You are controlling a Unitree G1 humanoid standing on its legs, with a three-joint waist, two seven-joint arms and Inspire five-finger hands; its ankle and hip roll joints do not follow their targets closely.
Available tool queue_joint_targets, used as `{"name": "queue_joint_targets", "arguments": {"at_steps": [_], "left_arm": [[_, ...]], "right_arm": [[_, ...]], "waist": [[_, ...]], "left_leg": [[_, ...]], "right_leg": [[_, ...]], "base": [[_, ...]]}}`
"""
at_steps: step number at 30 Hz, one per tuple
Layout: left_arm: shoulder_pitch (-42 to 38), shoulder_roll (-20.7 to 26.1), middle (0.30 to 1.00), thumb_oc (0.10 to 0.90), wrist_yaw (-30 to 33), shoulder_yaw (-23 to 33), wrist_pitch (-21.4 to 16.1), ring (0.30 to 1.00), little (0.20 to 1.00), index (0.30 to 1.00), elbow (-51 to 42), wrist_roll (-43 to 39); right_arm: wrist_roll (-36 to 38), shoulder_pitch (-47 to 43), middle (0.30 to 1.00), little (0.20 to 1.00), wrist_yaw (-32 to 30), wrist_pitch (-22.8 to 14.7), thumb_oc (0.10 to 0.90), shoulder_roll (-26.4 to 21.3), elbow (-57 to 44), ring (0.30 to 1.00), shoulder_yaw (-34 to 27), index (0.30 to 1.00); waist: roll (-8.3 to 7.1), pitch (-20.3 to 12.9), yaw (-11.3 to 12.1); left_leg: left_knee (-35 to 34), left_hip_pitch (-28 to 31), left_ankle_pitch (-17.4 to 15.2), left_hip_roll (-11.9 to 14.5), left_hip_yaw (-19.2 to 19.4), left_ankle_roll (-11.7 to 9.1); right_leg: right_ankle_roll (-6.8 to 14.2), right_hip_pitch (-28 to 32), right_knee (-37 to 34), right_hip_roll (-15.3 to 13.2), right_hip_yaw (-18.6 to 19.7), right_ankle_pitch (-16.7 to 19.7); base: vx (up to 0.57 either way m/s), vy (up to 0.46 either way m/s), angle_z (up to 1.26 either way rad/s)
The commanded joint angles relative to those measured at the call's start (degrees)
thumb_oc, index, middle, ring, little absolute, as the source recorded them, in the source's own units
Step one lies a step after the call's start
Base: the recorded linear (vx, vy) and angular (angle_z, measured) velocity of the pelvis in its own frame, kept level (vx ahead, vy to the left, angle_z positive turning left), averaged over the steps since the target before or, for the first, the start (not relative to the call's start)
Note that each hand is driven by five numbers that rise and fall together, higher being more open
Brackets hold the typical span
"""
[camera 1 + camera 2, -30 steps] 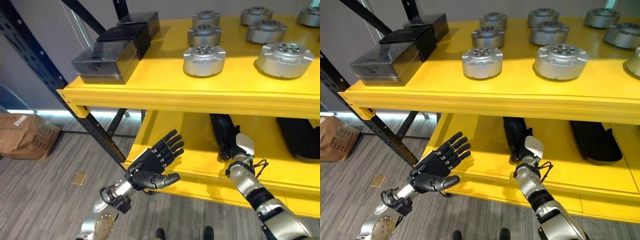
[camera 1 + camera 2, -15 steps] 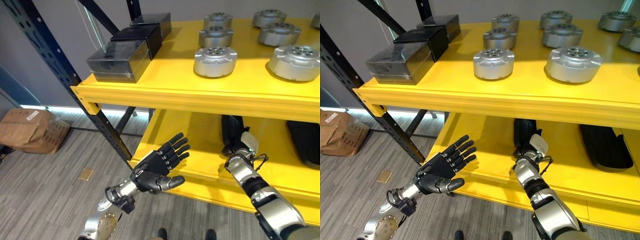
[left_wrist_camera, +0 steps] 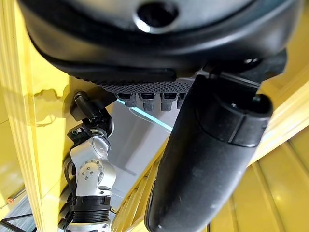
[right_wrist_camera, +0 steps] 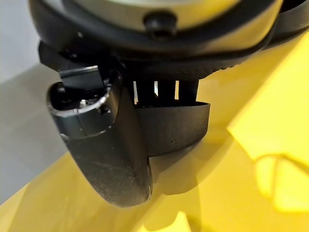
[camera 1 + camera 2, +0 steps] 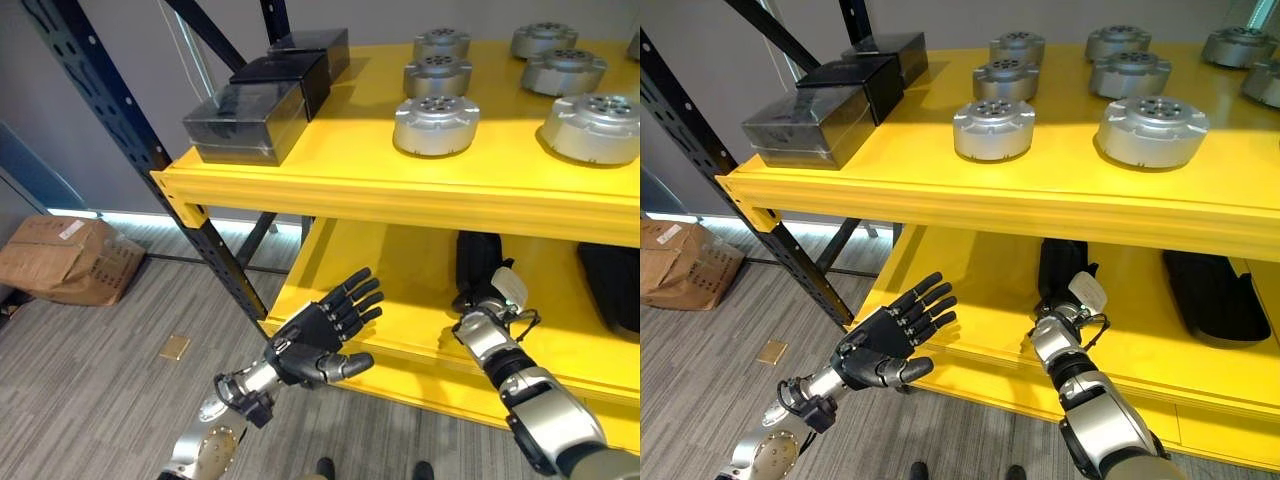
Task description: Move parts from the plastic box to the shelf.
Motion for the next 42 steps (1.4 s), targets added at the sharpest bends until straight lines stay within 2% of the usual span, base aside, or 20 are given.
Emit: {"name": "queue_joint_targets", "arguments": {"at_steps": [1, 2, 3, 4, 5, 15, 17, 18, 21, 23, 26, 29, 30, 31, 36, 42], "left_arm": [[-6.59, 0.83, 1.0, 0.9, -1.42, -0.96, -3.64, 1.0, 1.0, 1.0, -3.62, -1.88], [-6.66, 0.9, 1.0, 0.9, -1.4, -0.95, -3.53, 1.0, 1.0, 1.0, -3.73, -1.85], [-6.68, 0.89, 1.0, 0.9, -1.38, -0.91, -3.43, 1.0, 1.0, 1.0, -3.8, -1.81], [-6.82, 0.86, 1.0, 0.9, -1.32, -0.98, -3.33, 1.0, 1.0, 1.0, -3.78, -1.77], [-6.87, 0.82, 1.0, 0.9, -1.35, -1.05, -3.41, 1.0, 1.0, 1.0, -3.67, -1.71], [-7.3, 1.12, 1.0, 0.9, -1.58, -1.46, -3.94, 1.0, 1.0, 1.0, -3.13, -1.93], [-7.28, 1.26, 1.0, 0.9, -1.61, -1.25, -3.87, 1.0, 1.0, 1.0, -3.36, -1.98], [-6.86, 1.18, 1.0, 0.9, -1.95, -0.74, -3.81, 1.0, 1.0, 1.0, -3.4, -1.75], [-6.41, 1.02, 1.0, 0.9, -2.2, 0.1, -3.62, 1.0, 1.0, 1.0, -3.54, -1.28], [-6.45, 0.69, 1.0, 0.9, -1.71, 0.69, -3.05, 1.0, 1.0, 1.0, -4.02, -0.9], [-6.21, 0.46, 1.0, 0.9, -1.5, 0.8, -3.43, 1.0, 1.0, 1.0, -4.03, -0.29], [-4.92, 1.16, 1.0, 0.9, -1.72, 1.18, -4.61, 1.0, 1.0, 1.0, -4.84, -0.74], [-4.91, 1.16, 1.0, 0.9, -1.72, 1.17, -4.6, 1.0, 1.0, 1.0, -4.84, -0.73], [-4.44, 1.53, 1.0, 0.9, -1.78, 1.34, -5.21, 1.0, 1.0, 1.0, -5.08, -1.02], [-3.54, 2.09, 1.0, 0.9, -1.83, 2.22, -5.56, 1.0, 1.0, 1.0, -5.78, -1.59], [-2.95, 2.38, 1.0, 0.9, -1.64, 2.72, -5.6, 1.0, 1.0, 1.0, -6.68, -1.5]], "right_arm": [[2.81, -3.82, 0.3, 0.3, 0.8, 0.85, 0.4, -0.37, 6.7, 0.3, -1.34, 0.3], [2.37, -4.0, 0.314, 0.314, 1.26, 1.19, 0.41, -0.44, 7.1, 0.314, -1.24, 0.314], [2.28, -4.02, 0.484, 0.484, 1.3, 1.2, 0.531, -0.42, 7.21, 0.484, -1.23, 0.484], [2.07, -4.11, 0.621, 0.621, 1.22, 0.86, 0.629, -0.46, 7.59, 0.621, -1.04, 0.621], [1.86, -4.12, 1.0, 1.0, 1.06, 0.61, 0.9, -0.5, 7.68, 1.0, -1.01, 1.0], [-2.5, -4.16, 1.0, 1.0, 2.69, 0.62, 0.9, -1.51, 5.69, 1.0, 0.86, 1.0], [-5.19, -4.11, 1.0, 1.0, 5.19, 0.92, 0.9, -2.11, 4.39, 1.0, 1.79, 1.0], [-4.62, -3.26, 1.0, 1.0, 7.51, 1.2, 0.9, -2.58, 2.62, 1.0, 2.96, 1.0], [-2.9, -2.24, 1.0, 1.0, 9.37, 1.08, 0.9, -2.78, -0.38, 1.0, 3.44, 1.0], [-6.26, -1.89, 1.0, 1.0, 9.71, 1.62, 0.9, -3.08, -3.22, 1.0, 3.7, 1.0], [-16.39, -1.24, 1.0, 1.0, 10.57, 2.02, 0.9, -4.15, -6.09, 1.0, 4.6, 1.0], [-29.24, 1.1, 1.0, 1.0, 12.22, 2.24, 0.9, -7.63, -12.05, 1.0, 6.48, 1.0], [-29.26, 1.12, 1.0, 1.0, 12.25, 2.25, 0.9, -7.64, -12.07, 1.0, 6.47, 1.0], [-33.02, 1.95, 1.0, 1.0, 12.7, 2.35, 0.9, -8.67, -14.13, 1.0, 7.17, 1.0], [-40.93, 3.91, 1.0, 1.0, 16.8, 3.15, 0.9, -11.28, -18.95, 1.0, 8.03, 1.0], [-44.95, 5.93, 1.0, 1.0, 18.65, 4.25, 0.9, -12.75, -22.81, 1.0, 7.82, 1.0]], "waist": [[-2.96, -0.38, 1.25], [-3.0, -0.4, 1.3], [-2.99, -0.42, 1.32], [-3.0, -0.44, 1.33], [-3.01, -0.42, 1.31], [-3.09, -0.28, 0.83], [-3.18, -0.32, 0.7], [-3.38, -0.26, 0.52], [-3.76, -0.07, 0.22], [-4.01, 0.08, -0.14], [-4.21, 0.13, -0.53], [-4.28, 0.21, -1.03], [-4.27, 0.2, -1.03], [-4.29, 0.32, -1.26], [-4.28, 0.51, -1.9], [-4.48, 0.72, -2.47]], "left_leg": [[1.39, -0.06, -2.01, 1.39, 1.13, -0.54], [1.31, -0.03, -1.99, 1.39, 1.14, -0.55], [1.27, -0.02, -1.98, 1.39, 1.13, -0.55], [1.25, -0.01, -1.95, 1.4, 1.16, -0.56], [1.27, 0.0, -1.97, 1.4, 1.2, -0.55], [1.21, 0.1, -1.98, 1.32, 1.61, -0.52], [1.19, 0.02, -2.01, 1.26, 1.67, -0.55], [1.09, 0.12, -1.94, 1.33, 1.91, -0.56], [1.07, 0.17, -1.92, 1.41, 2.08, -0.59], [1.12, 0.11, -1.88, 1.52, 2.25, -0.66], [1.17, -0.12, -1.88, 1.57, 2.4, -0.63], [1.48, -0.74, -1.96, 1.57, 2.59, -0.56], [1.48, -0.75, -1.96, 1.57, 2.59, -0.56], [1.49, -0.89, -1.92, 1.61, 2.75, -0.52], [1.39, -1.01, -1.89, 1.64, 3.07, -0.42], [1.22, -1.04, -1.79, 1.69, 3.3, -0.31]], "right_leg": [[2.33, 0.97, 3.35, -5.7, -1.77, -4.61], [2.38, 0.95, 3.3, -5.68, -1.75, -4.58], [2.39, 0.93, 3.31, -5.67, -1.73, -4.59], [2.4, 0.97, 3.24, -5.65, -1.73, -4.55], [2.41, 0.98, 3.23, -5.64, -1.71, -4.53], [2.6, 0.92, 2.99, -5.62, -1.33, -4.28], [2.66, 0.86, 2.83, -5.62, -1.24, -4.19], [2.71, 0.83, 2.79, -5.61, -1.09, -4.08], [2.7, 0.83, 2.72, -5.53, -0.91, -4.04], [2.64, 0.65, 2.85, -5.4, -0.62, -4.04], [2.59, 0.33, 2.94, -5.26, -0.3, -4.1], [2.86, -0.26, 3.07, -5.22, -0.02, -4.08], [2.86, -0.27, 3.07, -5.22, -0.02, -4.08], [2.98, -0.44, 3.03, -5.25, 0.06, -4.02], [3.19, -0.82, 3.03, -5.27, 0.43, -3.96], [3.27, -1.03, 2.88, -5.22, 0.75, -3.81]], "base": [[0.0, 0.0, 0.0], [0.0, 0.0, 0.0], [0.0, 0.0, 0.0], [0.0, 0.0, 0.0], [0.0, 0.0, 0.0], [0.0, 0.0, 0.0], [0.0, 0.0, 0.0], [0.0, 0.0, 0.0], [0.0, -0.006, -0.03], [0.0, -0.008, -0.06], [-0.01, -0.003, -0.09], [-0.01, 0.003, -0.04], [-0.03, 0.011, -0.03], [0.0, 0.0, 0.0], [0.0, 0.0, 0.0], [0.0, 0.001, -0.01]]}}
